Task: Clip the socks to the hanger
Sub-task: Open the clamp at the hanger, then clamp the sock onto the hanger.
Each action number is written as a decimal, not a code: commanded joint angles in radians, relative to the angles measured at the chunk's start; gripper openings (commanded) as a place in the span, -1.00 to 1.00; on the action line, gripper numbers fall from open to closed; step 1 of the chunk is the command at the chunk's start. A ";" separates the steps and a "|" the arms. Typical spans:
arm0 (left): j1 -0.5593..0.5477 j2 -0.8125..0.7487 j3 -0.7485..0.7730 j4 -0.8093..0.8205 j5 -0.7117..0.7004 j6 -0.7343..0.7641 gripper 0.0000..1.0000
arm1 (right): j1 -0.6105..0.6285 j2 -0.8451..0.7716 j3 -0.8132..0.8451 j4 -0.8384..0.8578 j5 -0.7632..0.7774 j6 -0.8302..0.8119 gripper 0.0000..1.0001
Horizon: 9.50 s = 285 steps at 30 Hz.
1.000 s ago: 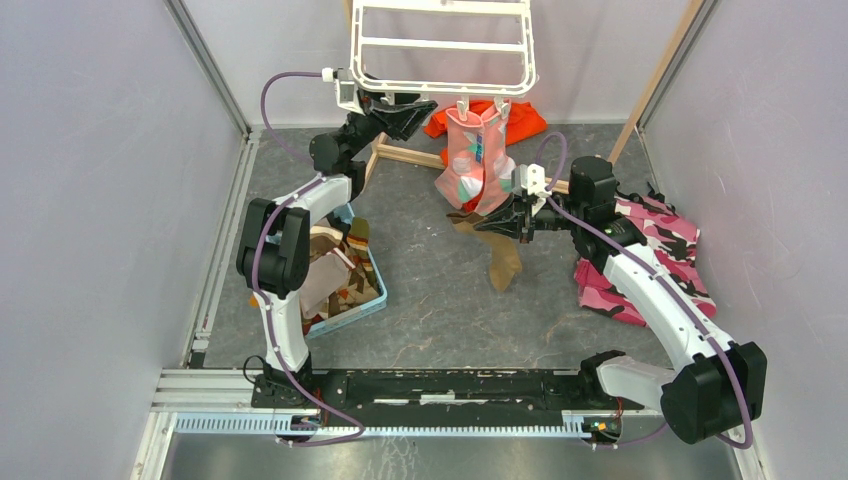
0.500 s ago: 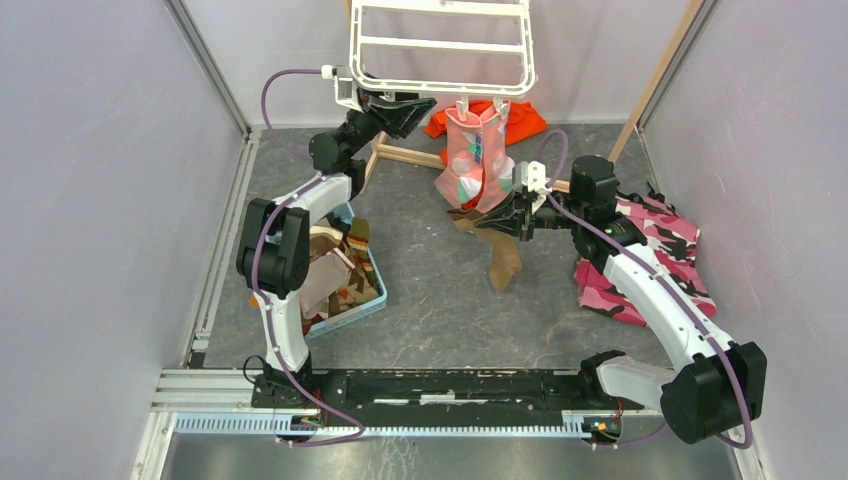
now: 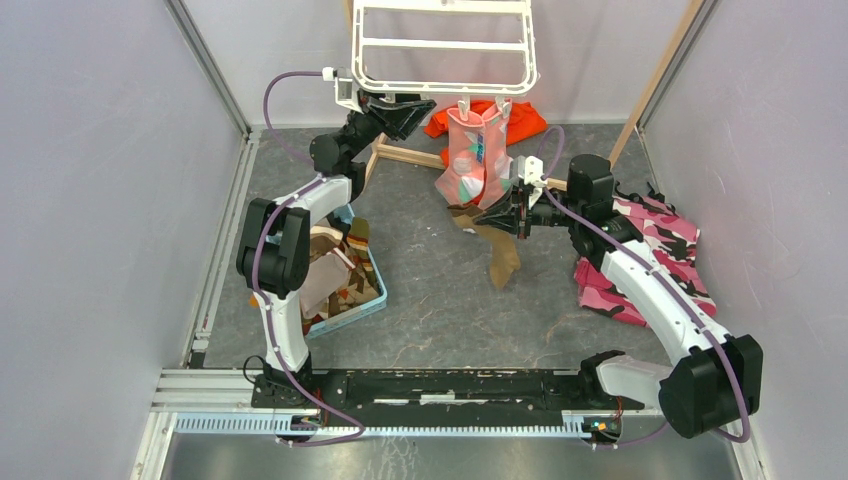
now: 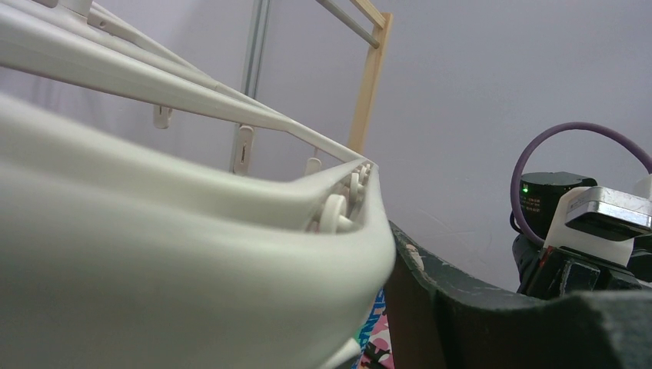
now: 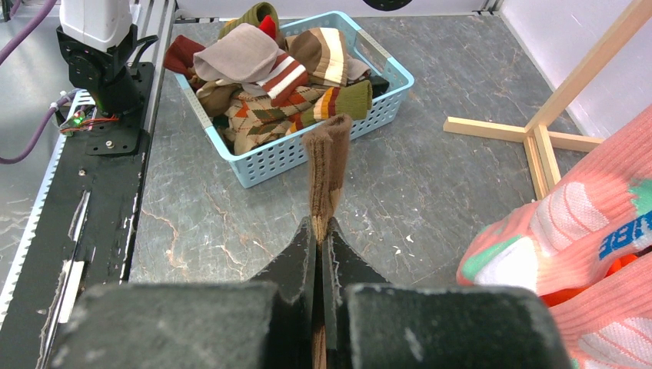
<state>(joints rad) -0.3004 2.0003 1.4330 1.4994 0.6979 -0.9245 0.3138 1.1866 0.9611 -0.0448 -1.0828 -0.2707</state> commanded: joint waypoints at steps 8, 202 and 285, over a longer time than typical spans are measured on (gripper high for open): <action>-0.005 -0.020 0.007 0.237 0.010 -0.024 0.11 | 0.000 0.003 0.039 0.033 0.012 0.013 -1.00; -0.040 -0.124 -0.091 0.238 -0.173 0.028 -0.76 | 0.113 0.379 0.167 0.790 0.415 1.177 -1.00; -0.043 -0.146 -0.091 0.238 -0.155 -0.069 -0.71 | 0.026 0.508 0.360 0.775 0.335 1.164 -1.00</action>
<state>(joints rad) -0.3416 1.8954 1.3033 1.5162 0.5407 -0.9325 0.3428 1.6936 1.2724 0.7818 -0.7292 0.9565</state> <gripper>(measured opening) 0.302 0.021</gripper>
